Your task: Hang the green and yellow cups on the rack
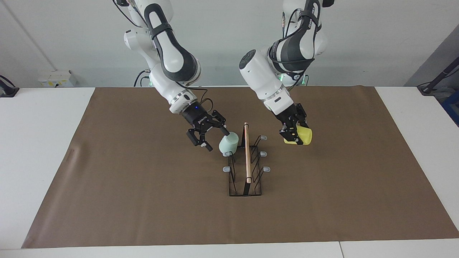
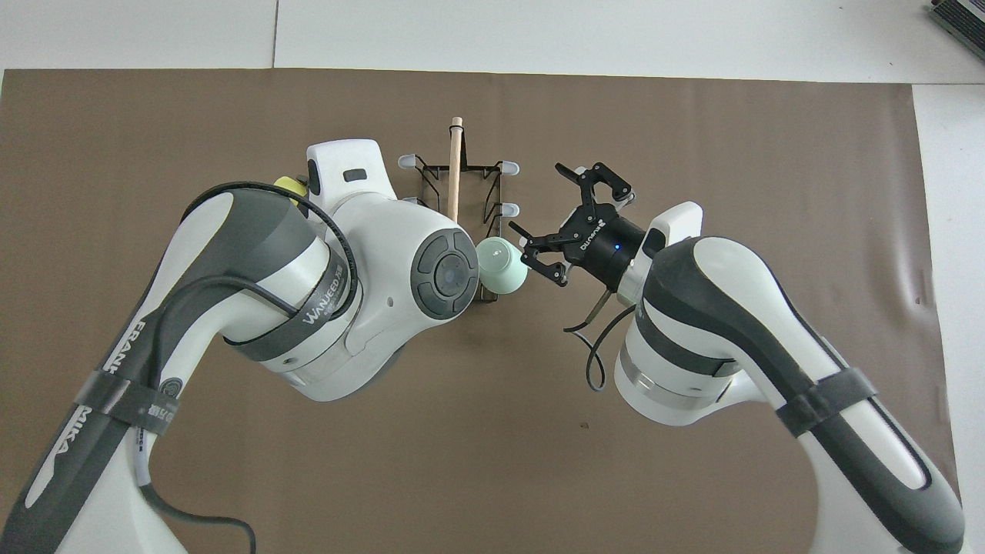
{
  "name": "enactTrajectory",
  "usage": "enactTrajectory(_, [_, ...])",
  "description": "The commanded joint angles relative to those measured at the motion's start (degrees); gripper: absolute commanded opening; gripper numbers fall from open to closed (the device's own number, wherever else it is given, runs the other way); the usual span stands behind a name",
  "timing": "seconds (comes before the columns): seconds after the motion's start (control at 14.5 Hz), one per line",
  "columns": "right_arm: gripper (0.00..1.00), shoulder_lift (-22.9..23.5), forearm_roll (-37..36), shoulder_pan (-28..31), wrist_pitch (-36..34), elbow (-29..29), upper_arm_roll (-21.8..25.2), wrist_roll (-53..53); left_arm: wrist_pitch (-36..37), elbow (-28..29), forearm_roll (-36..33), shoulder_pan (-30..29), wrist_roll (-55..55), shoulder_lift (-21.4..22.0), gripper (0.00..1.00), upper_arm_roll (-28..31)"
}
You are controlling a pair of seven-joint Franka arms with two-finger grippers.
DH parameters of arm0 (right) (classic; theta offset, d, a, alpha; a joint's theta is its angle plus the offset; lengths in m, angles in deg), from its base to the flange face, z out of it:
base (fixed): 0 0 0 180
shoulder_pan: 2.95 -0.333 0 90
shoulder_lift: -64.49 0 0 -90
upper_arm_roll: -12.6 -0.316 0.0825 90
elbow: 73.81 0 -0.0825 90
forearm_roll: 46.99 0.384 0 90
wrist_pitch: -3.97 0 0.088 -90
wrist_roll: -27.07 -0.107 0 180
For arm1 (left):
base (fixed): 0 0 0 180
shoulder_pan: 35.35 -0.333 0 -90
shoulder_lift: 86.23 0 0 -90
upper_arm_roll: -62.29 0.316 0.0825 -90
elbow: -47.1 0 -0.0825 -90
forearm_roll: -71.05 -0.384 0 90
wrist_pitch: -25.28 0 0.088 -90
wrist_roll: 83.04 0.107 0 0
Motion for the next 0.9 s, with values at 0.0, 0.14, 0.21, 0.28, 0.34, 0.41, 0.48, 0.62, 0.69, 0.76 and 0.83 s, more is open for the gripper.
enactTrajectory(0.0, [1.0,0.3,-11.2,4.6,-4.1,0.2,-0.7,-0.6,1.0,1.1,-1.6,2.9,-3.5,0.4,0.0,0.8])
enactTrajectory(0.14, [1.0,0.3,-20.3,8.8,-8.2,0.6,-0.6,-0.6,1.2,0.8,-3.8,4.7,-6.4,-1.8,0.0,0.8])
enactTrajectory(0.21, [1.0,0.3,-26.1,11.4,-11.1,0.6,-0.5,-0.6,1.7,0.9,-4.0,5.6,-6.7,-2.1,0.0,0.7])
enactTrajectory(0.28, [1.0,0.3,-31.4,14.1,-14.2,0.5,-0.4,-0.7,2.4,1.1,-4.2,5.9,-6.8,-2.3,0.0,0.8])
enactTrajectory(0.34, [1.0,0.2,-36.5,16.9,-17.7,0.5,-0.3,-0.8,2.5,1.2,-4.5,6.4,-6.8,-2.5,0.0,0.8])
enactTrajectory(0.41, [1.0,0.2,-40.9,19.7,-21.3,0.3,-0.3,-0.8,2.8,1.2,-5.1,6.5,-7.0,-2.8,0.0,0.7])
enactTrajectory(0.48, [1.0,0.1,-44.7,22.4,-24.8,0.0,-0.3,-0.8,3.7,1.2,-5.9,7.6,-8.2,-3.6,0.0,0.7])
enactTrajectory(0.62, [1.0,-0.1,-51.2,27.1,-32.4,-0.7,-0.1,-1.3,5.0,1.2,-6.1,8.7,-9.4,-4.5,0.0,0.8])
enactTrajectory(0.69, [1.0,-0.1,-54.7,29.0,-35.5,-1.5,-0.1,-2.4,6.0,1.2,-6.1,9.9,-9.6,-4.5,0.0,0.8])
enactTrajectory(0.76, [1.0,0.0,-58.7,30.8,-38.2,-2.5,-0.1,-3.6,6.4,1.2,-6.2,10.2,-10.2,-4.5,0.0,0.8])
enactTrajectory(0.83, [1.0,0.2,-62.6,31.9,-40.6,-3.7,-0.1,-5.0,7.2,1.2,-6.3,10.8,-10.4,-4.5,0.0,0.7])
